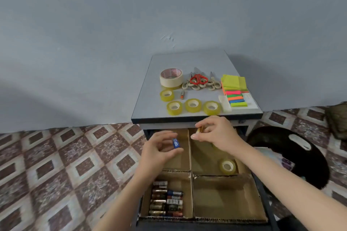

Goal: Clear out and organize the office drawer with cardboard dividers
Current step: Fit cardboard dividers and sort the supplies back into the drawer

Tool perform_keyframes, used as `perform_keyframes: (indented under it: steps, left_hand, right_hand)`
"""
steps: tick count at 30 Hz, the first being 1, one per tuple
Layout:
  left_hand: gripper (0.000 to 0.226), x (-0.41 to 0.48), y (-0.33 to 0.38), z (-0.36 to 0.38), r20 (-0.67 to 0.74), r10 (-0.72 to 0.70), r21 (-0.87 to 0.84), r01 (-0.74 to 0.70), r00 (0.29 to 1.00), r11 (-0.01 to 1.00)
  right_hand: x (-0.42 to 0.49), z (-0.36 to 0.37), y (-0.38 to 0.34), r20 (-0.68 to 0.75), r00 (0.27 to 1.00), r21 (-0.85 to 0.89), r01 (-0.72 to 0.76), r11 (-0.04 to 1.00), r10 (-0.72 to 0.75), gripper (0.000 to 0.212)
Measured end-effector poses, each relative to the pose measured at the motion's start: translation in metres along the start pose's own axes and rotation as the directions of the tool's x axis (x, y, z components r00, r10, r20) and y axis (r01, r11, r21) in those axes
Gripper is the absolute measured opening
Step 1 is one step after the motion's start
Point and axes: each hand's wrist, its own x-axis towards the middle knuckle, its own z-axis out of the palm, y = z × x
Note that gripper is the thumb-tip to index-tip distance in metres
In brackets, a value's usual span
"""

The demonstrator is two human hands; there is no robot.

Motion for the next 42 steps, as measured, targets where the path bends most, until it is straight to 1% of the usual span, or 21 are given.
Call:
perform_keyframes:
  steps: [3,4,5,7,9,10,11,12,13,15,17,20,21,23,26,30,35,38,42]
  left_hand:
    - [0.013,-0.041,-0.021,0.003,-0.068,-0.168,-0.142,0.157,0.983,0.977]
    - [0.012,-0.05,-0.027,0.003,-0.077,-0.203,-0.176,0.187,0.976,0.966]
    - [0.015,-0.057,-0.033,0.002,-0.073,-0.216,-0.175,0.201,0.974,0.964]
    - [0.028,-0.066,-0.041,0.0,-0.024,-0.205,-0.078,0.203,0.978,0.976]
    - [0.046,-0.073,-0.055,-0.005,0.031,-0.203,0.073,0.2,0.979,0.977]
    - [0.048,-0.073,-0.061,-0.007,0.059,-0.207,0.172,0.195,0.976,0.966]
    - [0.045,-0.073,-0.069,-0.01,0.094,-0.209,0.306,0.171,0.973,0.937]
    - [0.039,-0.071,-0.078,-0.012,0.146,-0.187,0.458,0.101,0.972,0.883]
    - [0.034,-0.068,-0.085,-0.013,0.22,-0.15,0.587,-0.008,0.964,0.81]
    - [0.03,-0.062,-0.096,-0.014,0.366,-0.138,0.73,-0.192,0.92,0.656]
    - [0.034,-0.054,-0.101,-0.012,0.455,-0.173,0.787,-0.303,0.873,0.537]
    - [0.041,-0.041,-0.104,-0.004,0.54,-0.172,0.795,-0.432,0.824,0.427]
    - [0.042,-0.038,-0.105,0.0,0.556,-0.173,0.795,-0.46,0.813,0.395]
    - [0.042,-0.033,-0.111,0.006,0.576,-0.19,0.794,-0.49,0.795,0.36]
    - [0.039,-0.027,-0.123,0.014,0.58,-0.205,0.788,-0.479,0.788,0.388]
    - [0.037,-0.021,-0.133,0.017,0.539,-0.227,0.805,-0.415,0.811,0.424]
    - [0.036,-0.017,-0.136,0.02,0.515,-0.216,0.794,-0.367,0.83,0.485]
    - [0.037,-0.016,-0.138,0.022,0.506,-0.214,0.792,-0.351,0.836,0.5]
    - [0.037,-0.017,-0.142,0.019,0.513,-0.237,0.789,-0.345,0.825,0.509]
  right_hand:
    - [-0.026,0.029,0.014,0.004,0.99,0.207,-0.139,0.968,0.141,0.019]
    - [-0.032,0.037,0.018,0.016,0.984,0.239,-0.174,0.955,0.175,0.015]
    - [-0.037,0.043,0.023,0.03,0.979,0.245,-0.201,0.949,0.2,0.014]
    - [-0.043,0.052,0.031,0.07,0.971,0.202,-0.237,0.951,0.227,0.015]
    - [-0.046,0.059,0.037,0.092,0.965,0.168,-0.26,0.951,0.247,0.018]
    - [-0.046,0.06,0.04,0.087,0.964,0.156,-0.261,0.953,0.25,0.021]
    - [-0.045,0.063,0.042,0.082,0.963,0.136,-0.264,0.955,0.255,0.025]
    - [-0.043,0.065,0.044,0.073,0.963,0.114,-0.266,0.957,0.259,0.03]
    - [-0.041,0.065,0.044,0.068,0.963,0.098,-0.266,0.959,0.26,0.035]
    - [-0.035,0.068,0.048,0.073,0.957,0.084,-0.287,0.954,0.282,0.046]
    - [-0.03,0.07,0.052,0.073,0.948,0.069,-0.314,0.947,0.309,0.05]
    - [-0.023,0.071,0.061,0.078,0.939,0.054,-0.34,0.939,0.335,0.047]
    - [-0.022,0.071,0.062,0.084,0.938,0.061,-0.342,0.938,0.337,0.046]
    - [-0.02,0.068,0.065,0.1,0.936,0.07,-0.345,0.936,0.338,0.045]
    - [-0.017,0.066,0.069,0.129,0.931,0.088,-0.354,0.931,0.341,0.046]
    - [-0.017,0.069,0.077,0.158,0.918,0.109,-0.383,0.917,0.364,0.048]
    - [-0.017,0.07,0.083,0.169,0.909,0.153,-0.405,0.901,0.38,0.047]
    - [-0.017,0.071,0.084,0.17,0.909,0.168,-0.407,0.898,0.38,0.046]
    - [-0.018,0.07,0.084,0.174,0.909,0.169,-0.407,0.898,0.379,0.046]
